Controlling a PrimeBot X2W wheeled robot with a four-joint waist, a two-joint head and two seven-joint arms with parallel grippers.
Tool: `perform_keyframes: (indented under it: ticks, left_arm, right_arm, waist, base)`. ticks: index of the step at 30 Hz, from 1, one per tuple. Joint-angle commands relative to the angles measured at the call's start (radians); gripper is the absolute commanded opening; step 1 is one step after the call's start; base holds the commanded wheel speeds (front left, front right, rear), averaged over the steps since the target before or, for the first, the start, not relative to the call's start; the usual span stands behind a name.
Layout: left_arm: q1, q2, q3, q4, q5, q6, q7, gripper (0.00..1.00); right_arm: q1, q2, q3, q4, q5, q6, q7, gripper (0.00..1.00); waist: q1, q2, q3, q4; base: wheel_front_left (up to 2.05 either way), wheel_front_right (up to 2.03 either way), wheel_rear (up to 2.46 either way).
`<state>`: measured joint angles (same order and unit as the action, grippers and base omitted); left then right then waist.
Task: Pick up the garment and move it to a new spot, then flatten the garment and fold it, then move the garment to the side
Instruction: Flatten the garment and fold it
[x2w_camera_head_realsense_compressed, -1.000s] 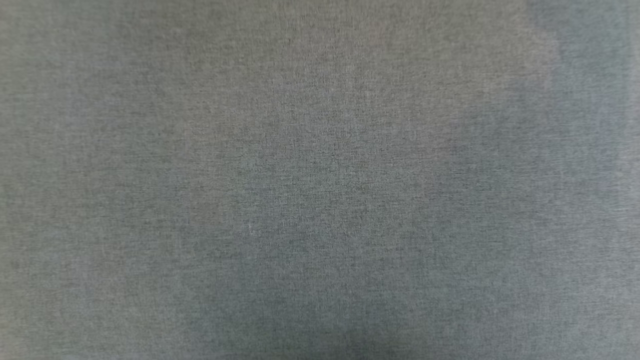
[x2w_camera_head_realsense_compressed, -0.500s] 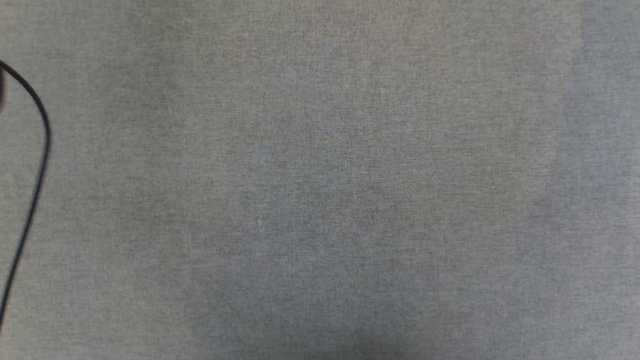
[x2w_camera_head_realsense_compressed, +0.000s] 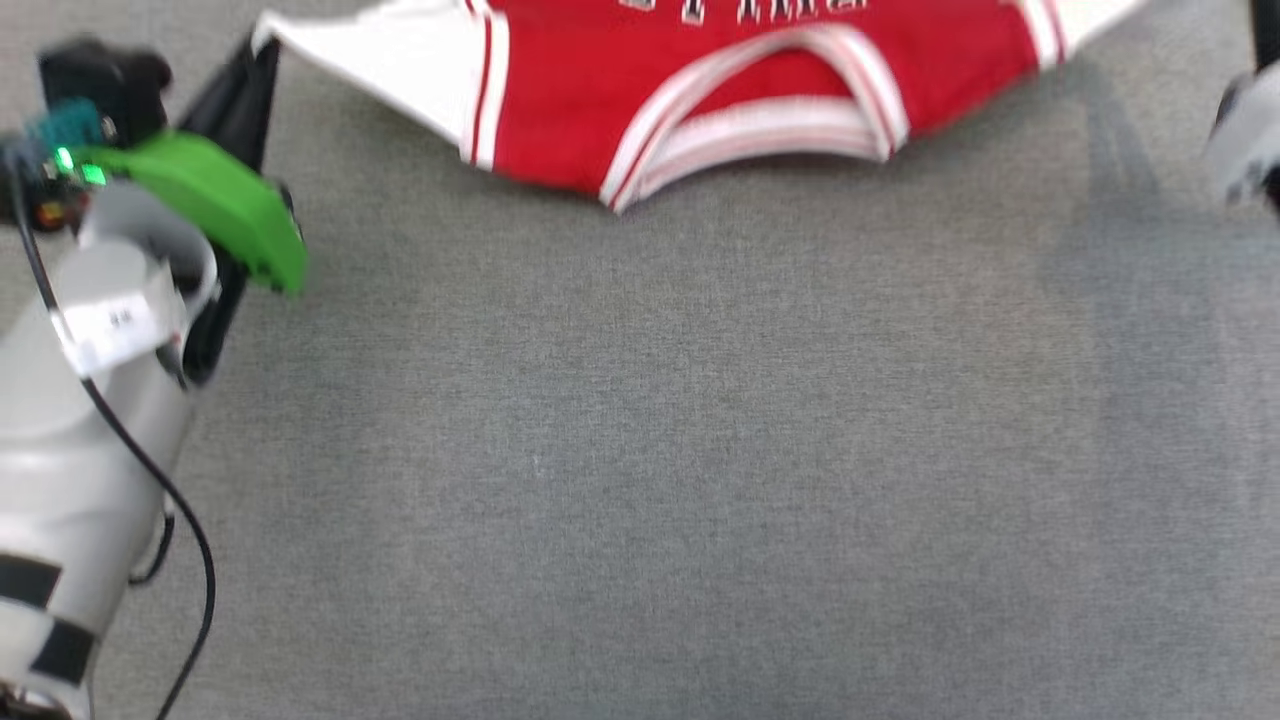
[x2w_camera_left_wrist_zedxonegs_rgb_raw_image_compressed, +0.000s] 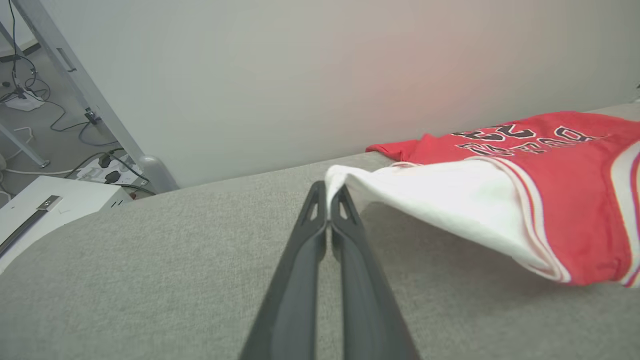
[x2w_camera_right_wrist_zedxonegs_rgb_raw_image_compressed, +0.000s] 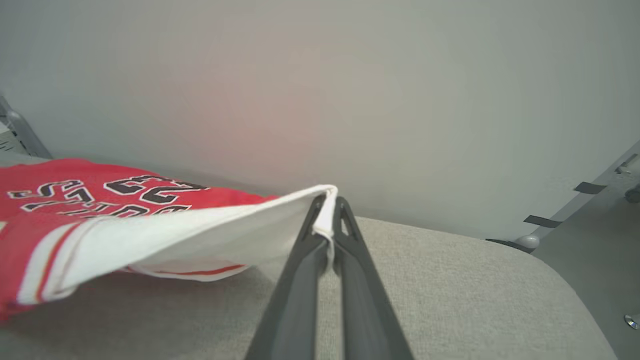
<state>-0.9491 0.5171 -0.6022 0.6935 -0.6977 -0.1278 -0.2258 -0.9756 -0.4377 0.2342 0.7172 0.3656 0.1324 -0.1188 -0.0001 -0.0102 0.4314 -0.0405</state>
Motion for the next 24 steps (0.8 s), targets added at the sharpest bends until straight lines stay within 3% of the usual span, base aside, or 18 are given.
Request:
perform_keyframes:
  ticks: [1, 9, 19, 24]
  left_arm:
    - [0.055, 0.019, -0.003, -0.01, -0.018, -0.001, -0.005, 0.0]
    - [0.304, 0.059, -0.025, -0.082, -0.06, 0.03, 0.015, 0.0]
    - [0.528, 0.111, -0.054, -0.189, -0.1, 0.077, 0.066, 0.0]
    - [0.646, 0.145, -0.095, -0.282, -0.124, 0.067, 0.125, 0.0]
  right_arm:
    - [0.068, -0.034, 0.023, -0.036, 0.047, -0.002, 0.023, 0.0]
    - [0.358, -0.171, 0.119, -0.172, 0.174, -0.002, 0.134, 0.0]
    - [0.562, -0.244, 0.126, -0.232, 0.271, -0.002, 0.293, 0.0]
    - [0.679, -0.262, 0.118, -0.301, 0.386, -0.002, 0.407, 0.0]
  waist:
    - [0.0001, 0.0102, -0.095, -0.001]
    - [0.0001, 0.0102, -0.201, -0.008]
    - [0.0001, 0.0102, -0.306, -0.008]
    - [0.0001, 0.0102, -0.348, -0.008]
  base:
    - [0.0, 0.0, 0.0]
    - [0.0, 0.0, 0.0]
    - [0.0, 0.0, 0.0]
    - [0.0, 0.0, 0.0]
